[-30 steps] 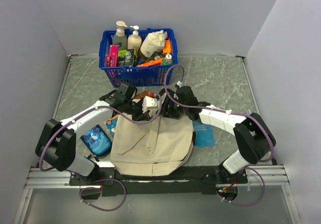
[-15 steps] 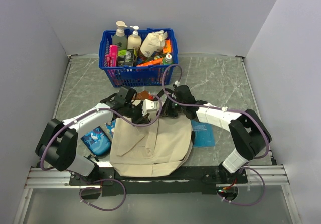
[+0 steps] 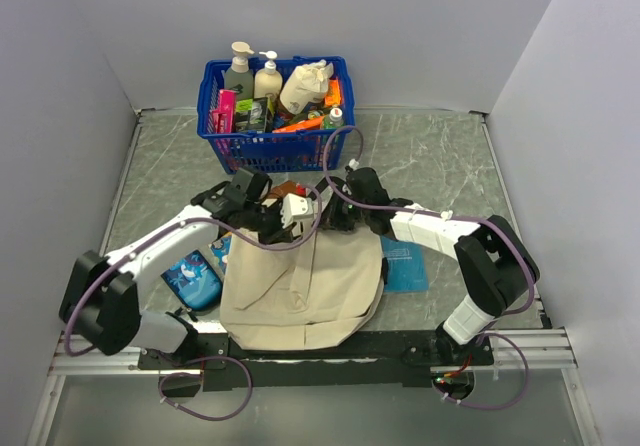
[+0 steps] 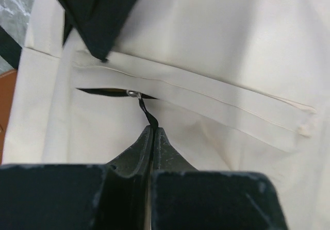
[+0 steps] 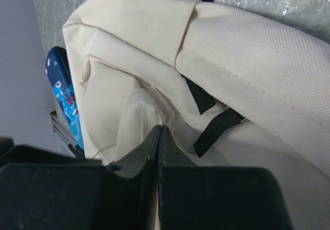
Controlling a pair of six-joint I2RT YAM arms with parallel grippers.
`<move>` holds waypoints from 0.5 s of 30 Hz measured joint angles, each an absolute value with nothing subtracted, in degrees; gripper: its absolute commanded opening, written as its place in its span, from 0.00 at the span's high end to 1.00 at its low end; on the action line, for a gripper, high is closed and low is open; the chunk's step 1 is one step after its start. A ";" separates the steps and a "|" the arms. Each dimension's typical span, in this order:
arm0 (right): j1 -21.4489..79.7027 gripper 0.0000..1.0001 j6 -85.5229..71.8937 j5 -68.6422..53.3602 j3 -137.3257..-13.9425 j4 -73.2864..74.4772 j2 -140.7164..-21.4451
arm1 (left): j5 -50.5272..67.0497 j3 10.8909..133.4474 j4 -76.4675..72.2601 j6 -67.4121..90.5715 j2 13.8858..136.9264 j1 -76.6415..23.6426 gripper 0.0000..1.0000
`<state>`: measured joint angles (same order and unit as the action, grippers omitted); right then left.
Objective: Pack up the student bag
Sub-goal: Unzip the student bag at the center of the board.
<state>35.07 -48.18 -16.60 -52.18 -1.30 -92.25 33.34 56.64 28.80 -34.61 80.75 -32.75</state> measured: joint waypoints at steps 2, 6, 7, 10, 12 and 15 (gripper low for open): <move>34.94 1.00 -48.18 -16.95 -52.21 -1.78 -92.25 | 33.06 56.60 31.33 -34.70 78.28 -32.95 0.99; 34.85 1.00 -48.18 -17.23 -52.18 -2.46 -92.23 | 33.10 54.68 35.22 -35.05 74.46 -33.23 0.99; 34.83 1.00 -48.16 -17.17 -52.18 -2.50 -92.23 | 33.10 53.58 36.23 -35.14 73.54 -33.26 0.99; 34.70 1.00 -48.14 -16.75 -52.16 -2.46 -92.23 | 33.23 51.27 39.31 -35.33 71.64 -33.56 0.99; 34.65 1.00 -48.14 -16.14 -52.16 -2.39 -92.23 | 33.82 51.00 41.23 -35.48 70.83 -33.91 0.99; 34.48 1.00 -48.03 -15.00 -52.16 -2.09 -92.23 | 35.11 51.33 44.31 -36.23 69.65 -35.00 0.99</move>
<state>34.48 -48.03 -15.00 -52.16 -2.09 -92.23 35.11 51.33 44.31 -36.23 69.65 -35.00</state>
